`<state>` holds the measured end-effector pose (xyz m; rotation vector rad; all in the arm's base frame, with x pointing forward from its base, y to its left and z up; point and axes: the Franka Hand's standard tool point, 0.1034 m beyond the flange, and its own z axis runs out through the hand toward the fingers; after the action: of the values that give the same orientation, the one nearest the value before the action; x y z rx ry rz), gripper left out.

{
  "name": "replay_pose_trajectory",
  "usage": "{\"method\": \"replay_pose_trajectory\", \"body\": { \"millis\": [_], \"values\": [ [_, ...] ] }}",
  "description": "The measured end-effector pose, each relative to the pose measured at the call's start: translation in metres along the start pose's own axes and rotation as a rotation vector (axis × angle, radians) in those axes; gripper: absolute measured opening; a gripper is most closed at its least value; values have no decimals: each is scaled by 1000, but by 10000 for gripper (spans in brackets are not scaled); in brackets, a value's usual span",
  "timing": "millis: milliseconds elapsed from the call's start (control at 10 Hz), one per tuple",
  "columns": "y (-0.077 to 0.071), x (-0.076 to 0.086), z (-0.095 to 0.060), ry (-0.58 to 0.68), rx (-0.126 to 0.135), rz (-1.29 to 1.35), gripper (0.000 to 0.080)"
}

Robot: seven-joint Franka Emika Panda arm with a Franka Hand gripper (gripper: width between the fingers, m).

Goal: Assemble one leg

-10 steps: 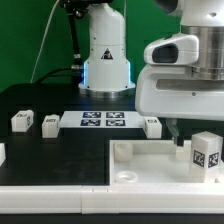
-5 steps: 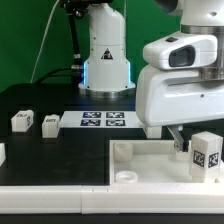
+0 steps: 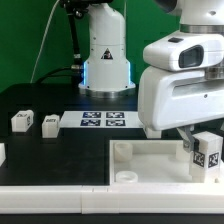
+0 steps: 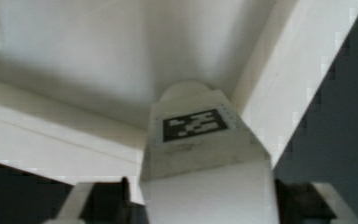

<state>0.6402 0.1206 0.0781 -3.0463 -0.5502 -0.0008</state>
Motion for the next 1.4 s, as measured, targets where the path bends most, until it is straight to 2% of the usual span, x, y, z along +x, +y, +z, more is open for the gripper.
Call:
{"method": "replay_pose_trajectory", "body": {
  "millis": [100, 800, 1400],
  "values": [
    [0, 0, 0, 0, 0, 0, 290],
    [0, 0, 0, 5, -2, 716, 290],
    [14, -8, -2, 8, -61, 1057, 304]
  ]
}}
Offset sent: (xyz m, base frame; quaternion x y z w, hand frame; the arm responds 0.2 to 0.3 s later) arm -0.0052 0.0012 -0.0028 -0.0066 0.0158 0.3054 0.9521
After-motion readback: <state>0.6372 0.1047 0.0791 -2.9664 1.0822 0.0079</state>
